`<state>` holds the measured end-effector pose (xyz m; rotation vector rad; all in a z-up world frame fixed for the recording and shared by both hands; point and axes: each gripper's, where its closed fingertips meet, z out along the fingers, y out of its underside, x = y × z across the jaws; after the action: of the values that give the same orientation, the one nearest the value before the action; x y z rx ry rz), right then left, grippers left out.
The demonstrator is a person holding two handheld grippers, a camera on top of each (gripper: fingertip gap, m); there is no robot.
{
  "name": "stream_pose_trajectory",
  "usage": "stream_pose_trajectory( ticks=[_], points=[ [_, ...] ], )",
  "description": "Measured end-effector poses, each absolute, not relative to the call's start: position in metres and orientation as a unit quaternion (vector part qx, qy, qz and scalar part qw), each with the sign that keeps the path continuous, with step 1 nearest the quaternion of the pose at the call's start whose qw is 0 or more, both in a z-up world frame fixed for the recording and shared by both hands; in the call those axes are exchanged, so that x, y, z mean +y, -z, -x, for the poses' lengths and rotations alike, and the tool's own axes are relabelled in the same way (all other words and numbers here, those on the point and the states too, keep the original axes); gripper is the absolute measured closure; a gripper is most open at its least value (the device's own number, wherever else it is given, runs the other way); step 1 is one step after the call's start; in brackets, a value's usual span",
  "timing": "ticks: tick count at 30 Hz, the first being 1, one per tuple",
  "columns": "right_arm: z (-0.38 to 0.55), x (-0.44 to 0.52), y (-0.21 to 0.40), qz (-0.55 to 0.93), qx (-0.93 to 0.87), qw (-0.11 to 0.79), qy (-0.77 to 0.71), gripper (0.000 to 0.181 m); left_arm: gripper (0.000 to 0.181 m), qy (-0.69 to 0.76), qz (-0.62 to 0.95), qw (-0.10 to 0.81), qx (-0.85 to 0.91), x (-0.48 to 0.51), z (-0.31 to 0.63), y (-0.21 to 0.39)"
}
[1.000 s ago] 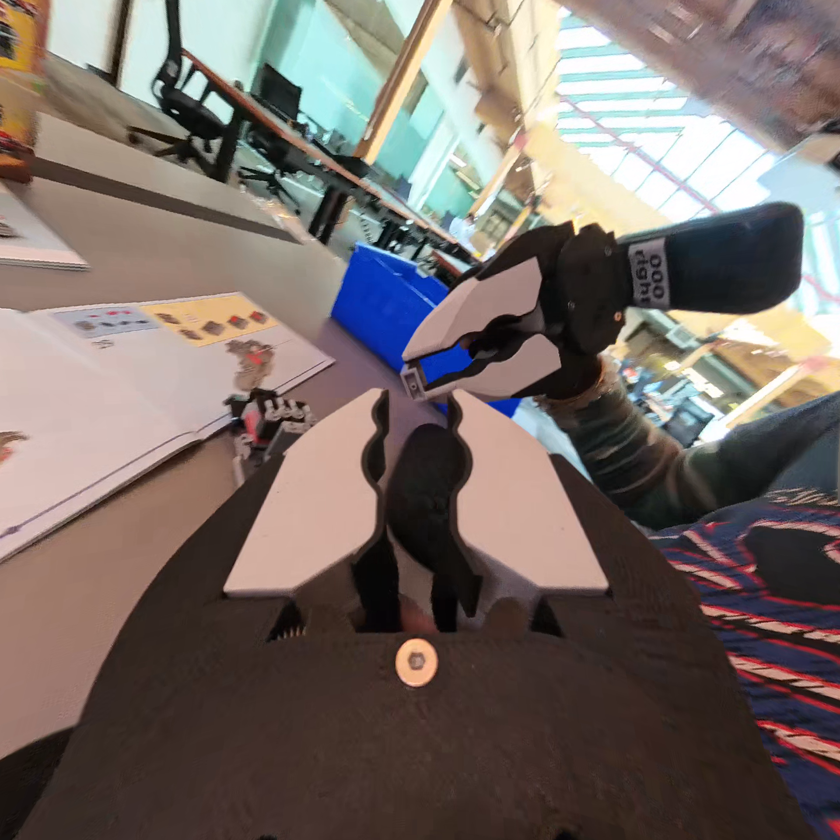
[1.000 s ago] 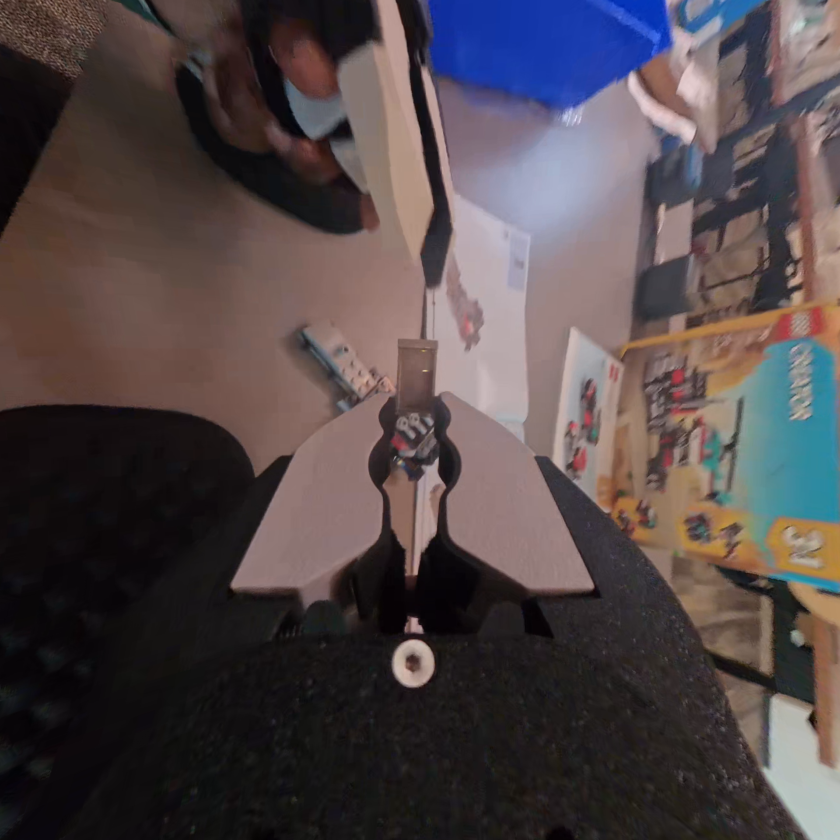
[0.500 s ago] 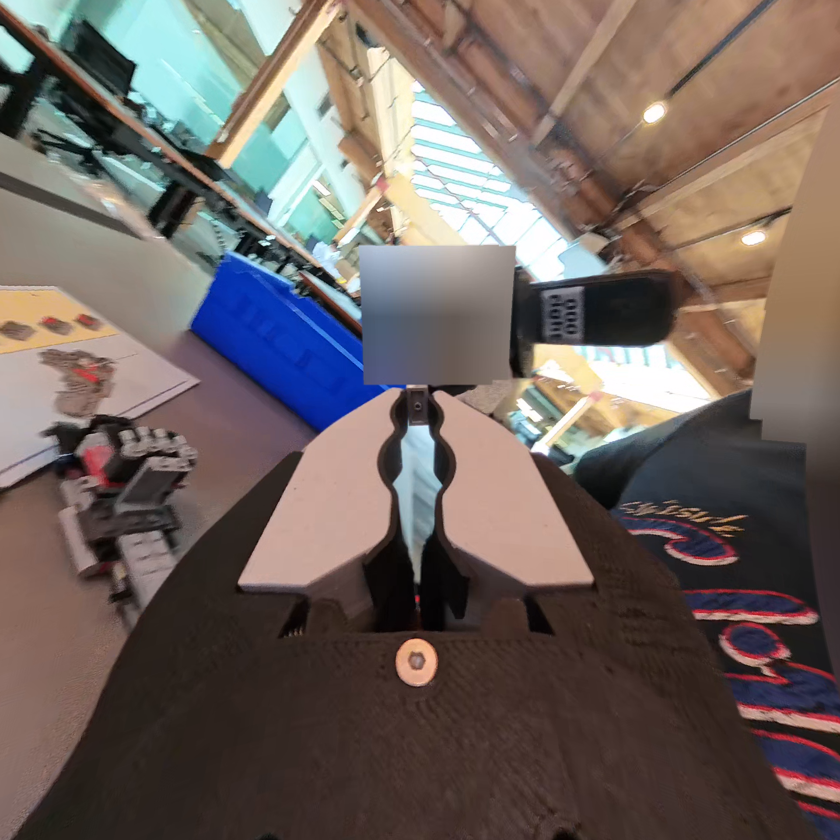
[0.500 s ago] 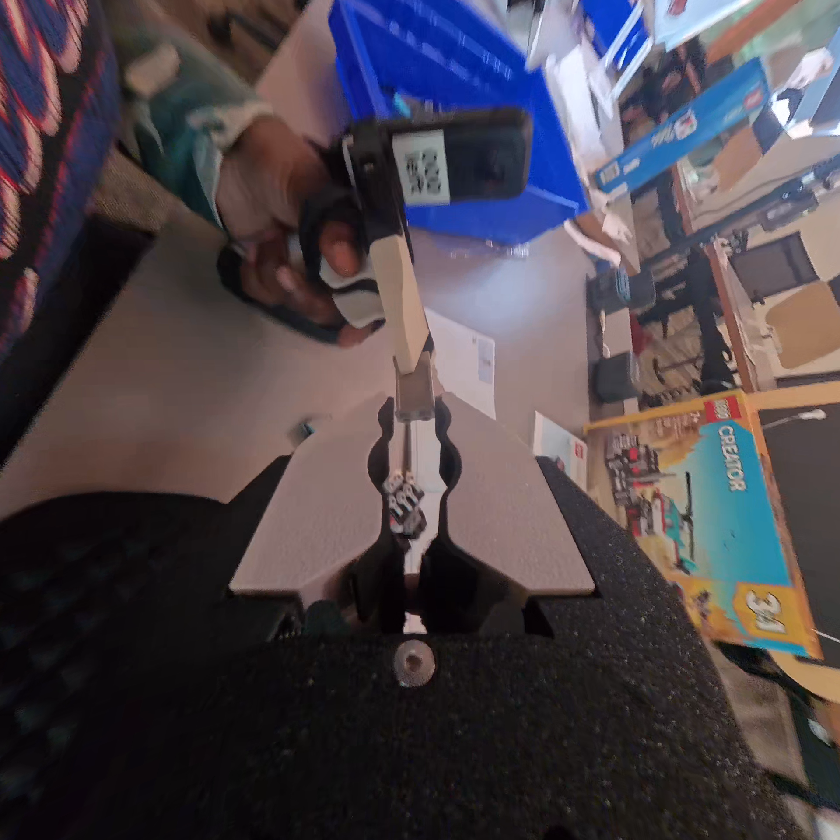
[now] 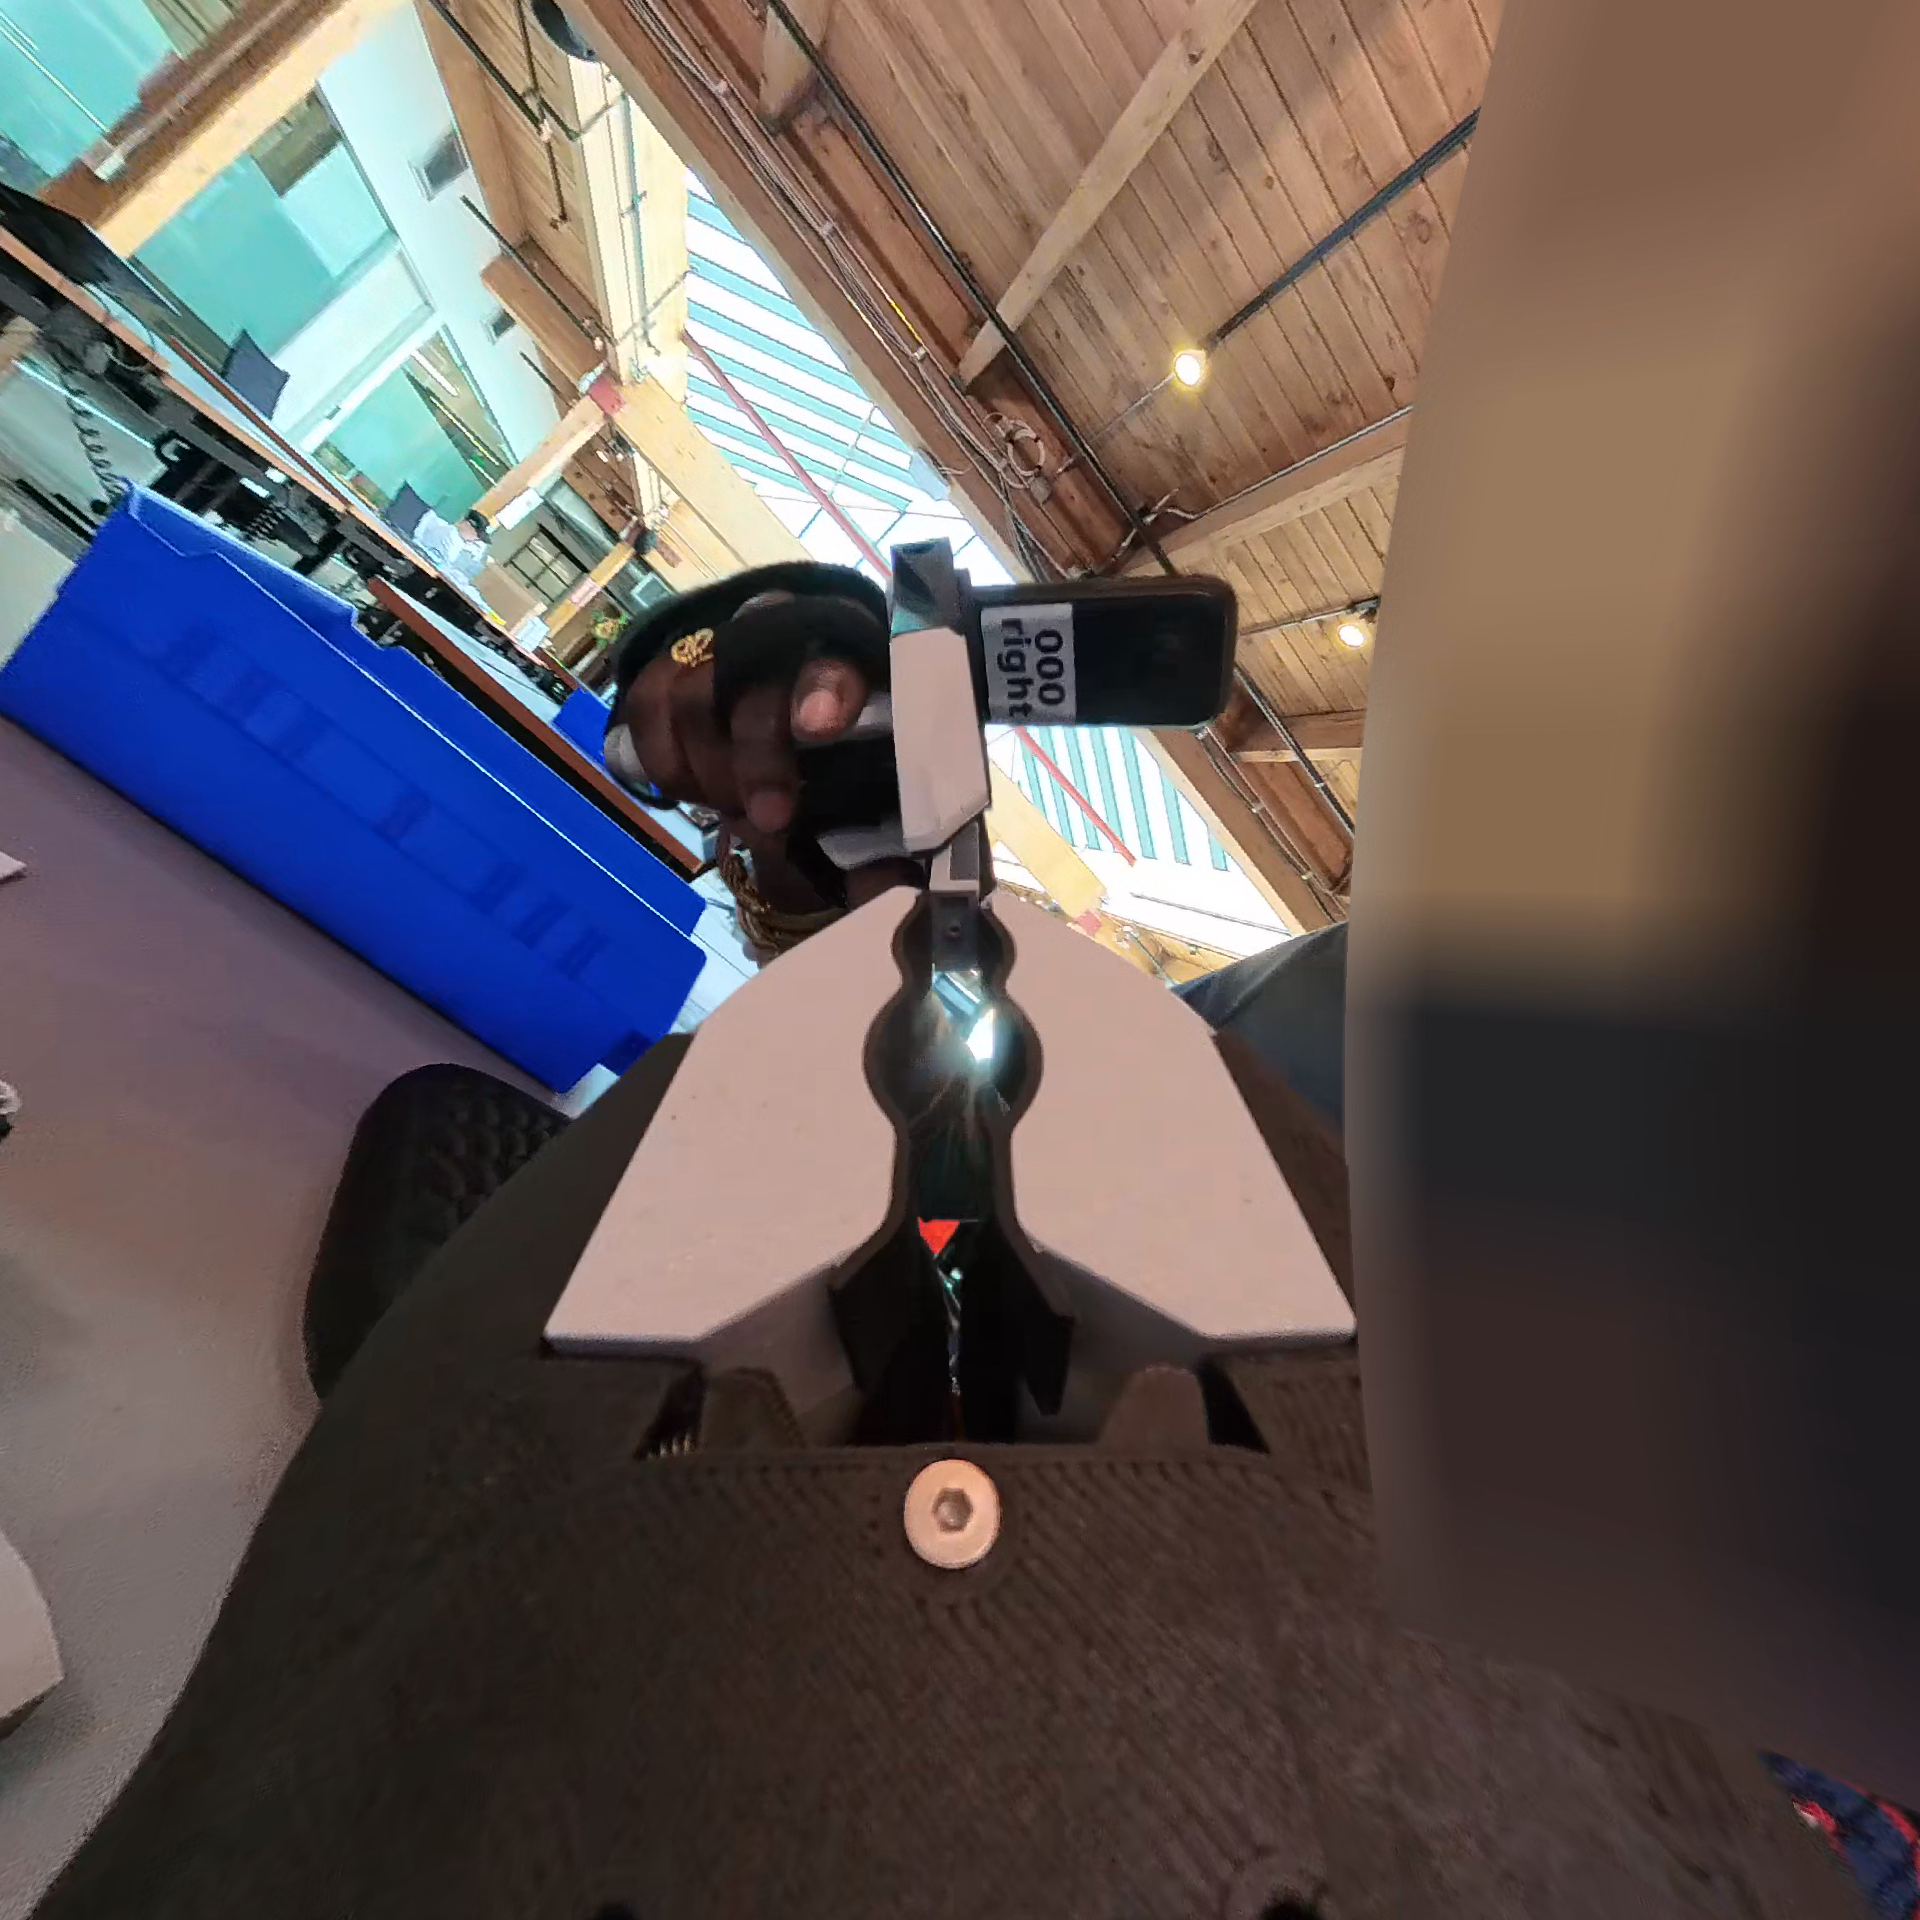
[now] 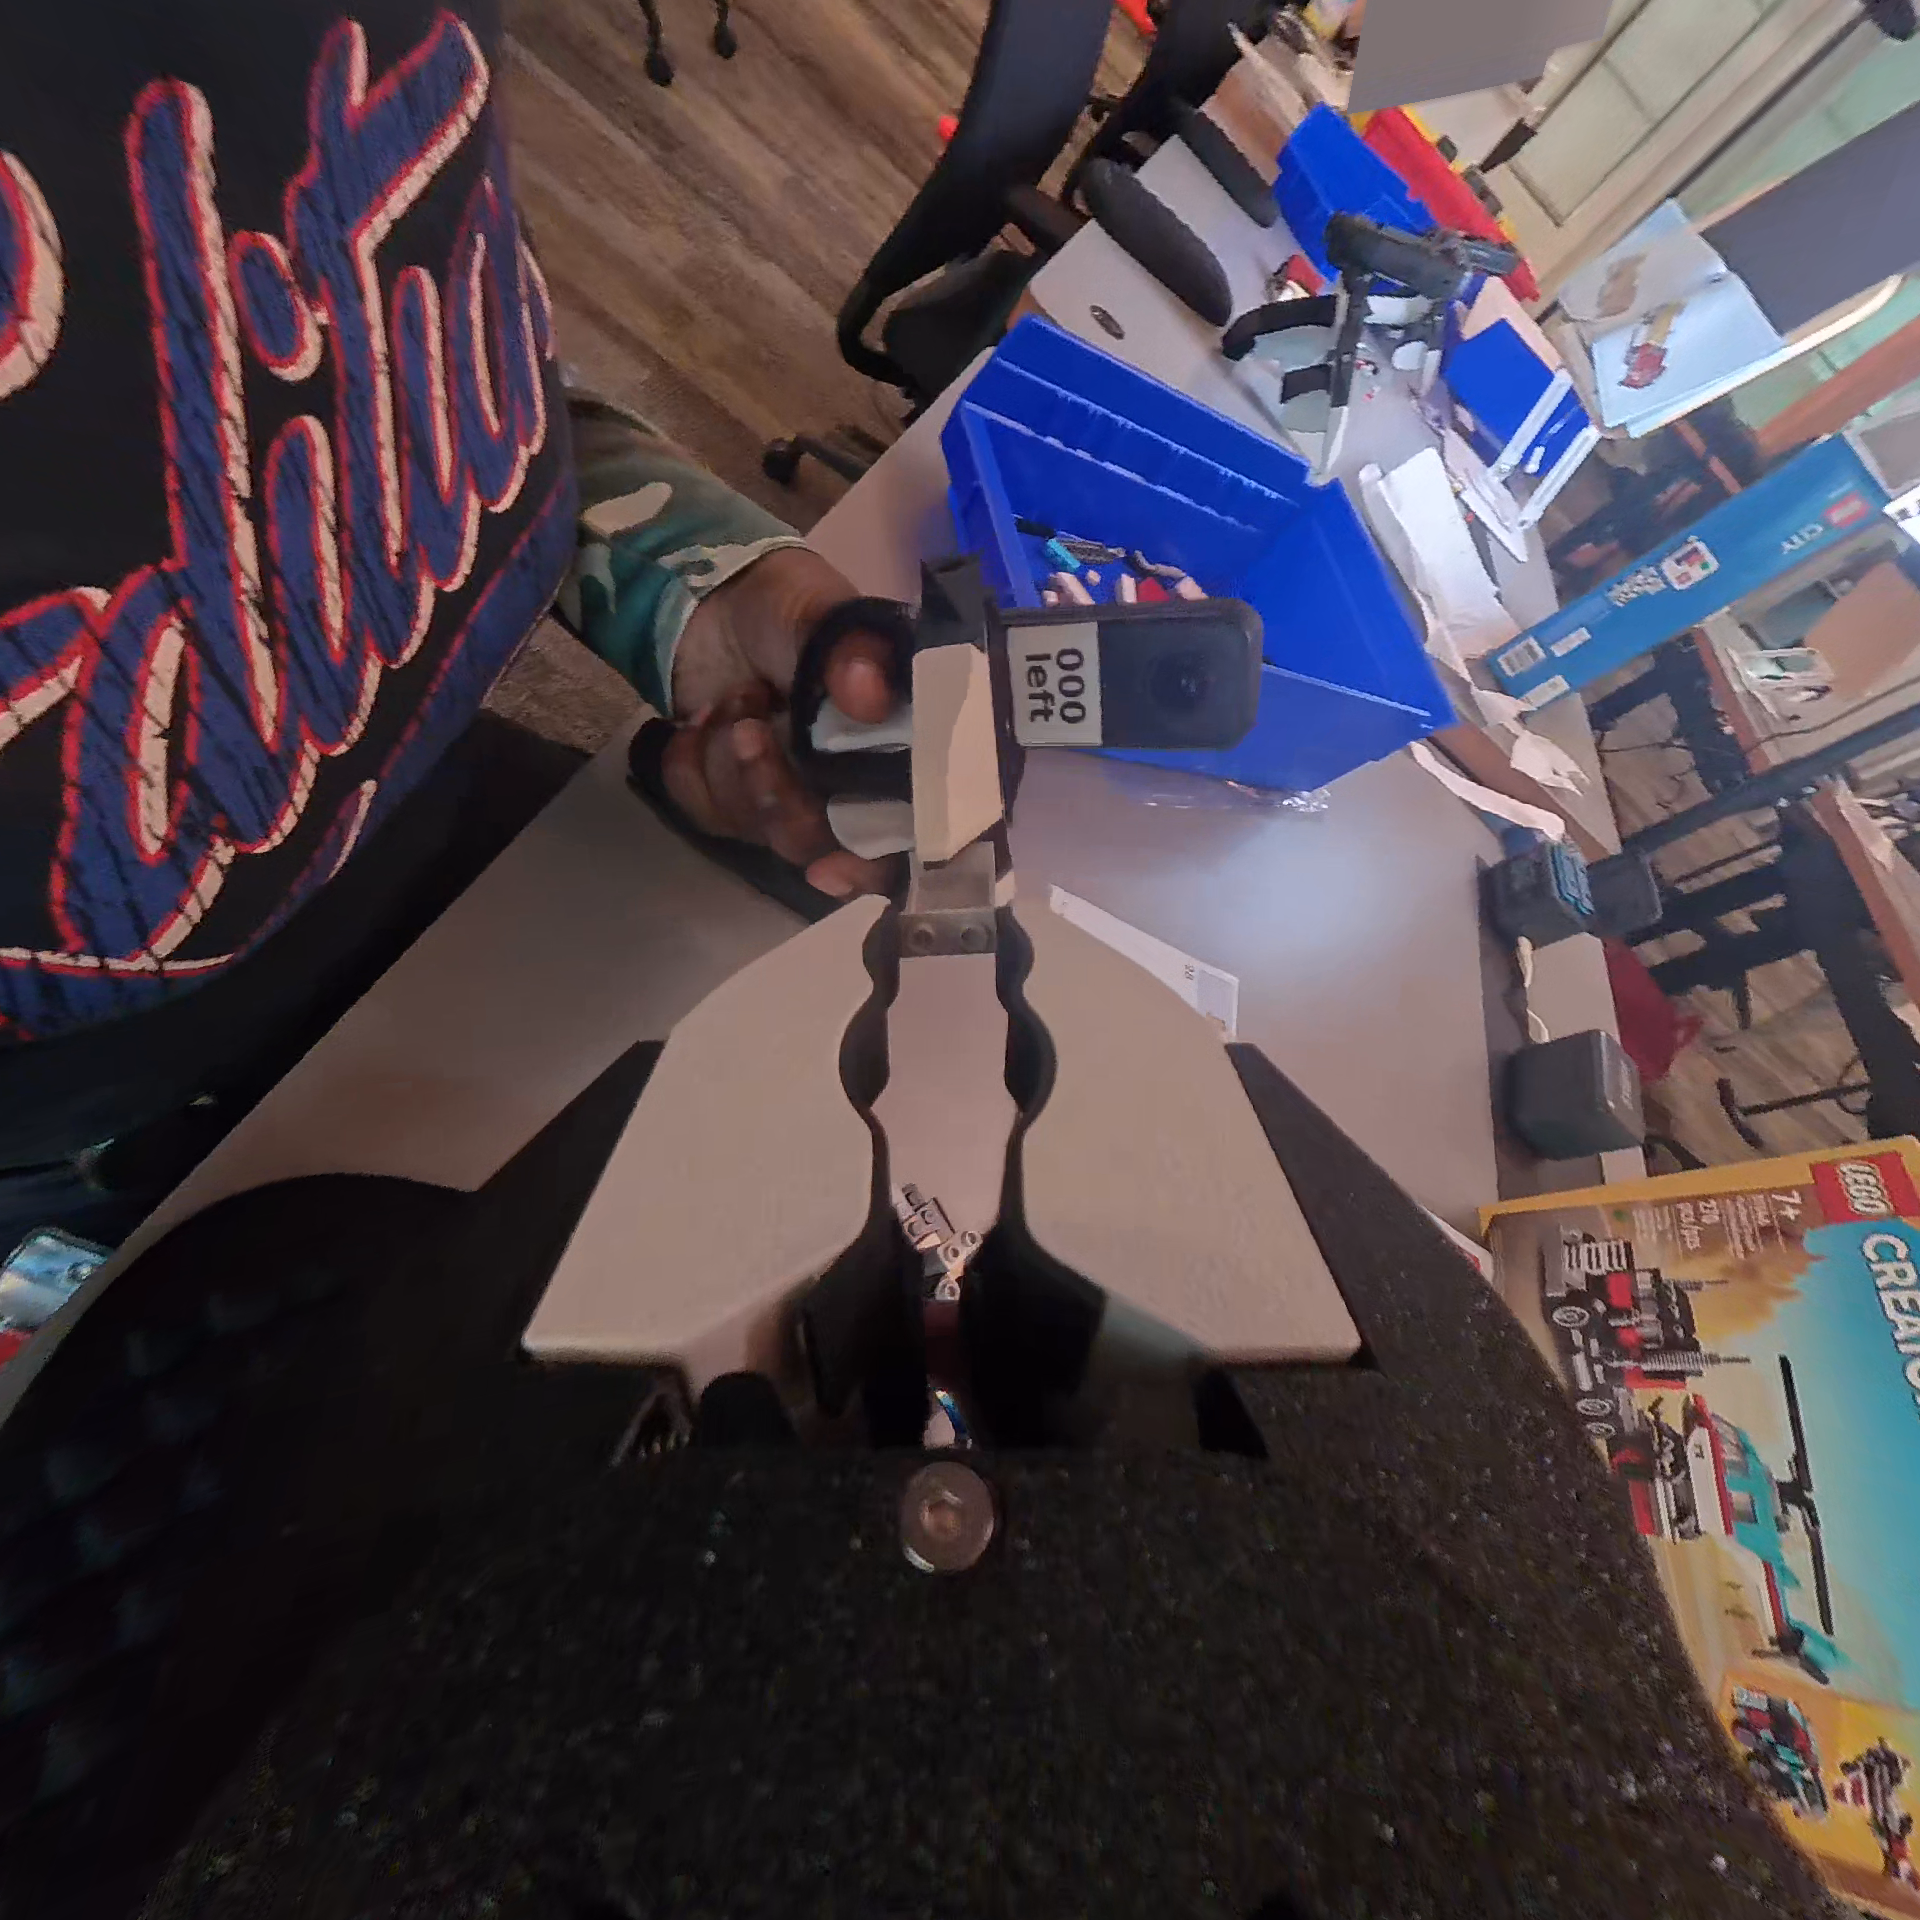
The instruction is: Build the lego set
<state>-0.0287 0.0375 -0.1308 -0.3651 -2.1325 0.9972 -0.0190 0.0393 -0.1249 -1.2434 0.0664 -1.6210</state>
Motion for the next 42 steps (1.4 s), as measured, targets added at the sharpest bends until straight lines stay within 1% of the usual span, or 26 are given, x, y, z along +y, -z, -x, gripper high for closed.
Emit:
stream_pose_trajectory(
  ticks=[5, 8, 9, 11, 12, 14, 17, 19, 23, 27, 30, 37, 41, 42],
  points=[
    [0.027, 0.041, 0.131, 0.139, -0.851, 0.332, -0.384, 0.164, 0.173, 0.675, 0.519, 0.523, 0.031, 0.041, 0.016, 0.125],
    [0.028, 0.062, 0.135, 0.162, -0.865, 0.326, -0.345, 0.164, 0.154, 0.613, 0.561, 0.555, 0.026, 0.051, 0.028, 0.133],
    [0.027, 0.073, 0.139, 0.173, -0.873, 0.322, -0.324, 0.164, 0.15, 0.565, 0.598, 0.568, 0.029, 0.055, 0.033, 0.142],
    [0.023, 0.092, 0.149, 0.191, -0.891, 0.297, -0.286, 0.164, 0.138, 0.422, 0.697, 0.578, 0.045, 0.062, 0.046, 0.171],
    [0.022, 0.098, 0.153, 0.192, -0.898, 0.286, -0.275, 0.164, 0.133, 0.343, 0.744, 0.571, 0.057, 0.063, 0.053, 0.187],
    [0.023, 0.104, 0.159, 0.188, -0.909, 0.261, -0.265, 0.164, 0.128, 0.216, 0.807, 0.544, 0.081, 0.06, 0.063, 0.213],
    [0.028, 0.109, 0.168, 0.172, -0.927, 0.224, -0.246, 0.164, 0.127, 0.132, 0.848, 0.502, 0.106, 0.057, 0.058, 0.236],
    [0.032, 0.109, 0.175, 0.158, -0.94, 0.197, -0.231, 0.164, 0.127, 0.103, 0.859, 0.491, 0.104, 0.058, 0.054, 0.245],
    [0.039, 0.105, 0.192, 0.118, -0.963, 0.137, -0.198, 0.164, 0.128, 0.062, 0.859, 0.501, 0.081, 0.058, 0.049, 0.259],
    [0.045, 0.099, 0.218, 0.057, -0.982, 0.077, -0.161, 0.164, 0.134, -0.017, 0.857, 0.507, 0.094, 0.059, 0.049, 0.268],
    [0.05, 0.097, 0.235, 0.024, -0.989, 0.049, -0.136, 0.164, 0.141, -0.063, 0.871, 0.476, 0.104, 0.063, 0.053, 0.281],
    [0.057, 0.104, 0.256, -0.004, -0.997, 0.013, -0.081, 0.164, 0.156, -0.067, 0.895, 0.431, 0.093, 0.068, 0.057, 0.296],
    [0.058, 0.101, 0.258, 0.013, -0.996, -0.002, -0.09, 0.164, 0.156, -0.064, 0.896, 0.43, 0.091, 0.068, 0.057, 0.296],
    [0.057, 0.104, 0.263, 0.021, -0.997, -0.011, -0.072, 0.164, 0.156, -0.063, 0.896, 0.43, 0.089, 0.068, 0.057, 0.296]
  ],
)
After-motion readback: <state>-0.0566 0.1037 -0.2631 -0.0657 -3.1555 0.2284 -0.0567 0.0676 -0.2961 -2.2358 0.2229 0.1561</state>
